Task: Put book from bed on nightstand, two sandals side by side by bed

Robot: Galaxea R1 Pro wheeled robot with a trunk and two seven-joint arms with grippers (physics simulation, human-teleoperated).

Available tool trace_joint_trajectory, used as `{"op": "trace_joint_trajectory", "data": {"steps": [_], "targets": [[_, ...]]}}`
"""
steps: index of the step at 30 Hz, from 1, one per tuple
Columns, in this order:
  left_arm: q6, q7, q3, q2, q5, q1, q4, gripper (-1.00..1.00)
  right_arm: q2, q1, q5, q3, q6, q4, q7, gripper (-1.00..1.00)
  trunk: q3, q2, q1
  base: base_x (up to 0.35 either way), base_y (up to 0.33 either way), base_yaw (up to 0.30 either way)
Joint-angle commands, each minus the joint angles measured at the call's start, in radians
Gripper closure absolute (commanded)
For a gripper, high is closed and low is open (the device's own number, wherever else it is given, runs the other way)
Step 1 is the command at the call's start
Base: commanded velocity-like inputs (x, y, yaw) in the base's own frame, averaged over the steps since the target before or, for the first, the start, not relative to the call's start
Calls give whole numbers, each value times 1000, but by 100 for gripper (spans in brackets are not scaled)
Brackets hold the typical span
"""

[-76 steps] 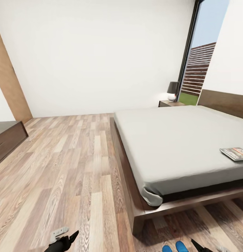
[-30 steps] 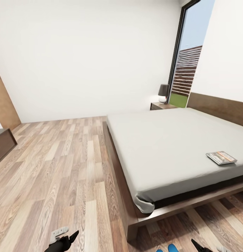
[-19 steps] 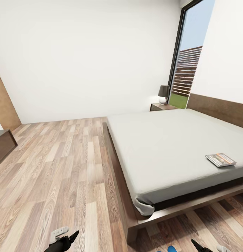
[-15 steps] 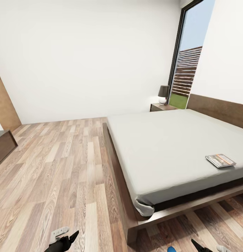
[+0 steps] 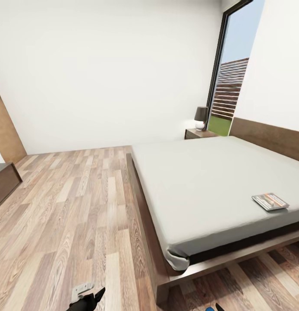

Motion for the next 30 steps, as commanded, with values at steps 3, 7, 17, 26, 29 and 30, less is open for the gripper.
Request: {"op": "trace_joint_trajectory", "data": {"steps": [3,7,17,26,29,30], "targets": [[-15,16,8,-9,-35,-1,1,-100,13,-1,5,-9,-29,8,-23,-100,9,21,-12,0,0,0],[-21,27,9,-13,-49,-1,2,-100,19,-1,5,-9,-42,12,-38,-100,21,49,-27,0,0,0],[-22,31,9,-14,-54,-1,3,-100,21,-1,4,-10,-47,17,-44,-100,40,91,-50,0,0,0],[-36,32,8,-14,-60,-1,106,-100,20,-1,3,-10,-46,51,-42,-100,68,154,-85,0,0,0],[-48,33,8,-14,-68,-1,115,-100,20,-1,3,-10,-46,60,-42,-100,74,168,-92,0,0,0],[-52,38,8,-14,-74,-1,118,-100,20,-1,3,-10,-46,63,-42,-100,74,168,-92,0,0,-5]]}}
